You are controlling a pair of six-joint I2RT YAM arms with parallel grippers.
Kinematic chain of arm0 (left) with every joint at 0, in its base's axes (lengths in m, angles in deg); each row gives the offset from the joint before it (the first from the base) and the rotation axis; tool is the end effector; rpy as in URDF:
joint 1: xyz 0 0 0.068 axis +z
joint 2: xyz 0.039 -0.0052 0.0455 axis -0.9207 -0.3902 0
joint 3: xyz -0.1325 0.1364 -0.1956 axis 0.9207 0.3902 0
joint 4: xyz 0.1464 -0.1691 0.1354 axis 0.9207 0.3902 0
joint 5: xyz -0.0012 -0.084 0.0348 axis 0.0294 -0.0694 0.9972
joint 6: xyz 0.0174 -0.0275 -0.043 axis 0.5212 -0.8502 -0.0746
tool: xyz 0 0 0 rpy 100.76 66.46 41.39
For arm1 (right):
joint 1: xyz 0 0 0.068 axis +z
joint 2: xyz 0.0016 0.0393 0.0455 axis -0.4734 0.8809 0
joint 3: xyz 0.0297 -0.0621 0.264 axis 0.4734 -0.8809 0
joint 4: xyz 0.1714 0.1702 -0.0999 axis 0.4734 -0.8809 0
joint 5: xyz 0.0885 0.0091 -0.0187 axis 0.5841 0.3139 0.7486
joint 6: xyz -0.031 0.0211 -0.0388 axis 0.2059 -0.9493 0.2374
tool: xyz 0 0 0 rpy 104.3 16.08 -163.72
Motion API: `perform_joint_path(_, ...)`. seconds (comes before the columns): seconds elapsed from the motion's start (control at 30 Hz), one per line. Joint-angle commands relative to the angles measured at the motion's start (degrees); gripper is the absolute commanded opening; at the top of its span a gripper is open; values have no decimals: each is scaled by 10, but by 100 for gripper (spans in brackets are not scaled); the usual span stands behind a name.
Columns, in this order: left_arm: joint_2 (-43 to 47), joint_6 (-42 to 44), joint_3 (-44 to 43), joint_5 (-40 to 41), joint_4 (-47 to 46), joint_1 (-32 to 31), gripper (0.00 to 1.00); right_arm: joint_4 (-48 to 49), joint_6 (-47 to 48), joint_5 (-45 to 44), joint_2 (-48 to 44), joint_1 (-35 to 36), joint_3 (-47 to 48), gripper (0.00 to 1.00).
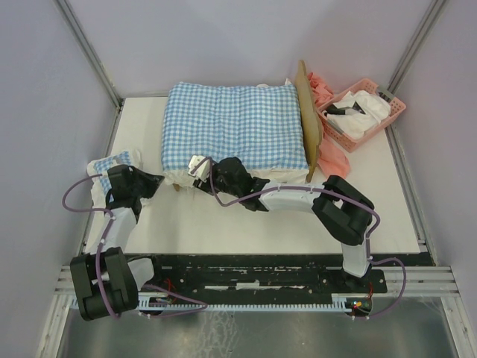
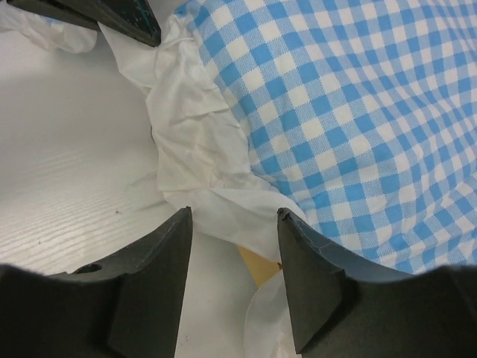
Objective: Set up the pet bed
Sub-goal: Adjust the mattress on the bed frame.
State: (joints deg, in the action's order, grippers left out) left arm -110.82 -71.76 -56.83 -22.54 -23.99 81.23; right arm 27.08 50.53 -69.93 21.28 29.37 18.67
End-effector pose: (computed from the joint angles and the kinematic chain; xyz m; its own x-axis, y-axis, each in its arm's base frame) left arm 0.2198 0.0467 0.1950 -0.3236 -0.8398 -0.4358 -0.4427 0.5415 -0.7147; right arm 0.2384 0.3750 0.2182 0.0897 -0.3949 -0.9144 -0.8463 0.4539 -0.2790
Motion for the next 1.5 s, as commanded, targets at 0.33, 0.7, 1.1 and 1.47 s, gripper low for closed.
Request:
perform_joint_path(0.33, -18, 42, -8, 40, 33, 7, 5, -17, 386, 26, -10, 15, -15, 70)
perform_joint_path(0.7, -18, 43, -11, 38, 32, 6, 5, -32, 459, 12, 28, 40, 21, 71)
perform_joint_path(1.1, -32, 37, -14, 61, 18, 7, 3, -89, 383, -10, 98, 55, 73, 2)
perform_joint_path(1.47, -37, 42, -27, 104, 30, 6, 3, -23, 153, -23, 137, 48, 68, 19)
